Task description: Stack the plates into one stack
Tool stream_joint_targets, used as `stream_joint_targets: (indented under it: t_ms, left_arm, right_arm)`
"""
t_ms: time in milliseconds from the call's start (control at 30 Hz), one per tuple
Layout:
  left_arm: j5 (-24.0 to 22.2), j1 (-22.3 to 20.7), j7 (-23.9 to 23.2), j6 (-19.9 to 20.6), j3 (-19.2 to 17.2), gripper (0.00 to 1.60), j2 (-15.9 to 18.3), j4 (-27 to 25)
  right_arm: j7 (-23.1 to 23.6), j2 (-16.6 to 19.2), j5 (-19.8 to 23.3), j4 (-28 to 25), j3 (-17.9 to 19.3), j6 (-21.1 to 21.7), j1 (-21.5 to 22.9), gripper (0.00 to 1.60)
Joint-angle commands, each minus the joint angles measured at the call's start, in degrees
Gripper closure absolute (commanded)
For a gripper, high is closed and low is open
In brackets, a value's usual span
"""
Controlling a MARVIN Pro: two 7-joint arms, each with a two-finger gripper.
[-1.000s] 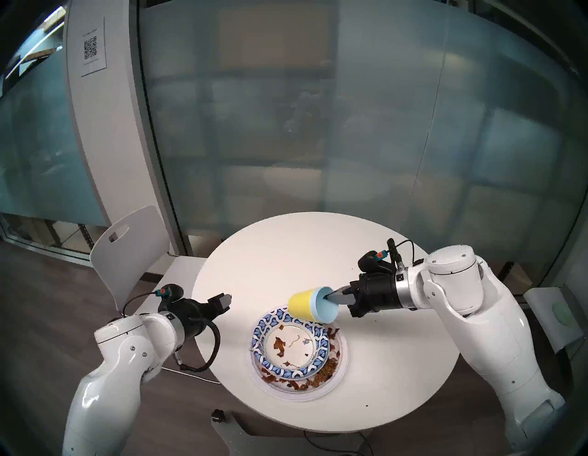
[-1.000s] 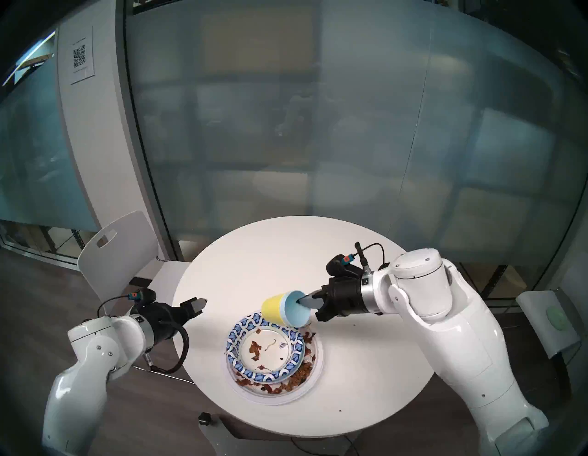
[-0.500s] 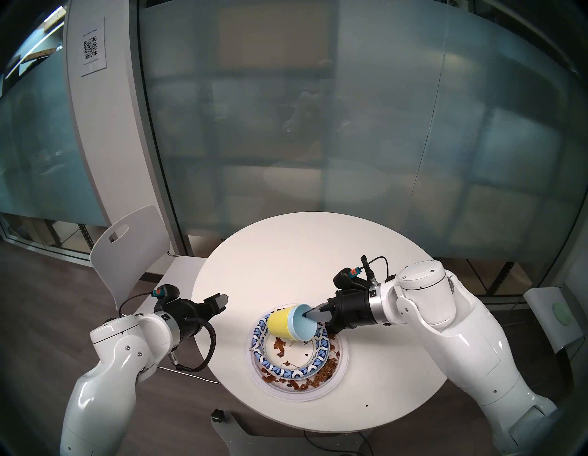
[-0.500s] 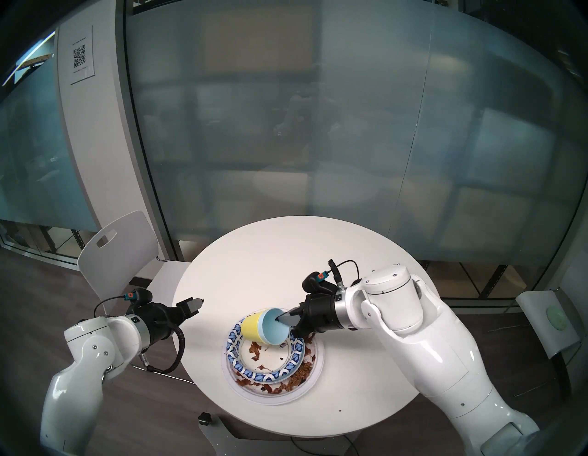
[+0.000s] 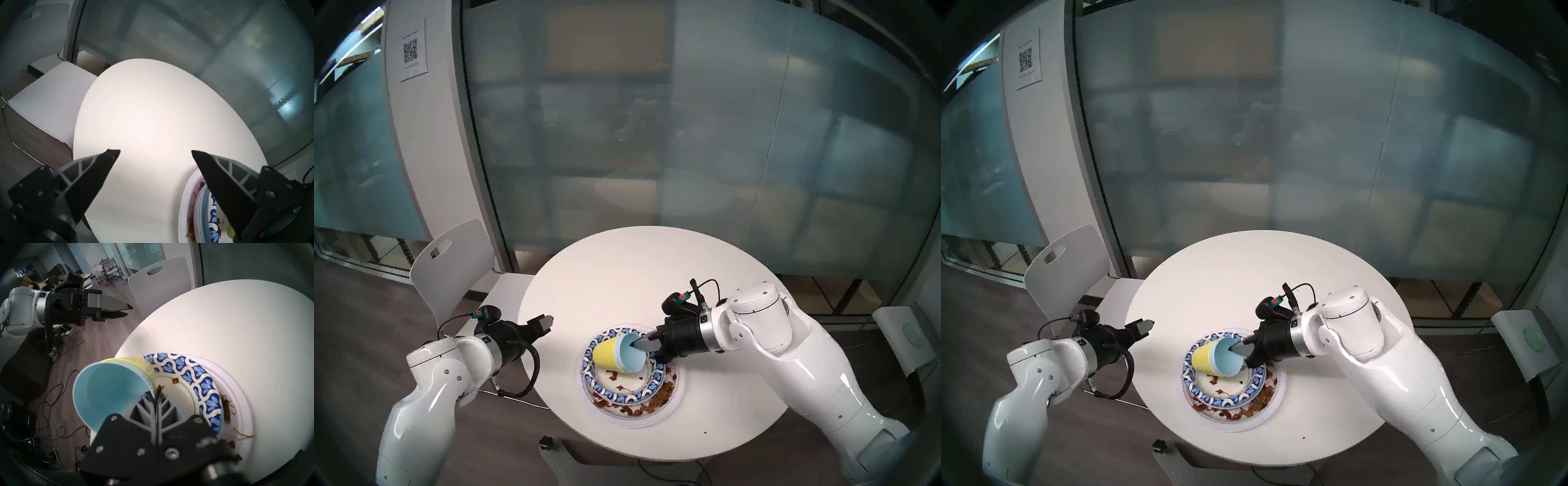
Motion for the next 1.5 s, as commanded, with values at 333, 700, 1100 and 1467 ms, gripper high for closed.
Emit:
stream_joint_targets:
  t_ms: [333,700,1100,1467]
  left_arm:
    - [0.7,-0.9,-0.3,-0.5,0.4,0.0,0.3,-0.3]
    - [0.7,-1.3,-0.5,-0.3,0.2,0.0,0.3,0.0]
    - [0.4,-1.5,-0.4,-0.3,0.1,0.0,0.3,0.2]
    - [-0.6,-2.8,0.1,0.0,0.7,0.0,0.1,-0.8]
  right_arm:
    - [-1.5,-0.2,2.2,1.4,-1.7,-0.2,2.5,1.37]
    - [-2.0,0.4,3.0,2.0,-2.3,-0.2,3.4,0.88]
    - [-2.7,2.5,4.6,-0.3,-0.3,-0.2,3.1,0.51]
    - [-5.6,4.1,6.9,-5.8,7.6,-0.2,-0.4,0.5]
